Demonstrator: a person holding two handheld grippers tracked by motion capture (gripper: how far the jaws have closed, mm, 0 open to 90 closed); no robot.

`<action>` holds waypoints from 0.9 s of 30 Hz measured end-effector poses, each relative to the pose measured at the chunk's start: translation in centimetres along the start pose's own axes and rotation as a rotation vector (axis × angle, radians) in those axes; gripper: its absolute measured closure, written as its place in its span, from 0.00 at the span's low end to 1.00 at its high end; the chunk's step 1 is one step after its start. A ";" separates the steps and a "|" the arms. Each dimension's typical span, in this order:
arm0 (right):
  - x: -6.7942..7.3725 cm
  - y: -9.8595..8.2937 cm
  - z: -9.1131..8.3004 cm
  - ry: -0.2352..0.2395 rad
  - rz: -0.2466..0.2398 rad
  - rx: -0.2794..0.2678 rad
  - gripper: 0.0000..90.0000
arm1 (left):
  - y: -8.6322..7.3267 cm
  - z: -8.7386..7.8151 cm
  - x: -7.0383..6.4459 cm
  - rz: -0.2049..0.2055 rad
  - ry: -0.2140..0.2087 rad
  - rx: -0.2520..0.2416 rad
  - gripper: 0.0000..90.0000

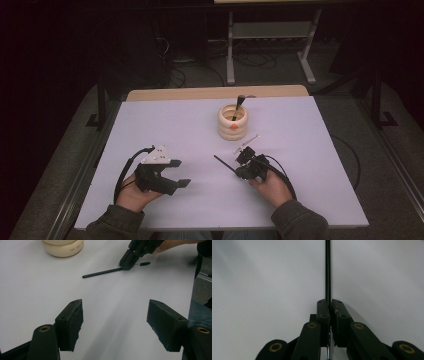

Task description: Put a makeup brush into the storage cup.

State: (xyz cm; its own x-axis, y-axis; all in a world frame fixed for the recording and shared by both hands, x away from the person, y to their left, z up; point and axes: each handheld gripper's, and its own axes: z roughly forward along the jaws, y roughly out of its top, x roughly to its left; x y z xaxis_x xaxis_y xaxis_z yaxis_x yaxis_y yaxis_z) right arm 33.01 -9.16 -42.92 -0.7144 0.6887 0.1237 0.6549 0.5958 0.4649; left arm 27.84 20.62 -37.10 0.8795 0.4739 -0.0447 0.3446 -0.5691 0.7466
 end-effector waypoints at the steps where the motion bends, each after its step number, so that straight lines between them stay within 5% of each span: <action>1: 0.0 0.2 0.0 0.002 0.006 0.016 0.92 | 0.0 0.0 0.0 0.001 -0.001 -0.001 0.32; 11: 0.0 1.6 0.4 -0.011 -0.014 0.114 0.94 | 0.0 0.0 0.0 0.004 0.000 0.002 0.32; 21: -0.2 1.0 0.0 0.018 -0.065 0.065 0.95 | 0.1 0.2 0.0 0.015 -0.007 0.016 0.32; 27: 0.9 1.0 -1.5 0.103 -0.126 0.037 0.95 | 0.6 0.7 -0.4 0.034 -0.020 0.027 0.33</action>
State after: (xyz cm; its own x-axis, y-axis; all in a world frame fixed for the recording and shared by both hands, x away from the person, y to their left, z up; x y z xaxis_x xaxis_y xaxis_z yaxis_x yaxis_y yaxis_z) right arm 32.67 -8.56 -41.01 -0.8119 0.5625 0.1564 0.5656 0.6911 0.4499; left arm 27.92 19.65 -37.13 0.8971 0.4405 -0.0330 0.3228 -0.6029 0.7295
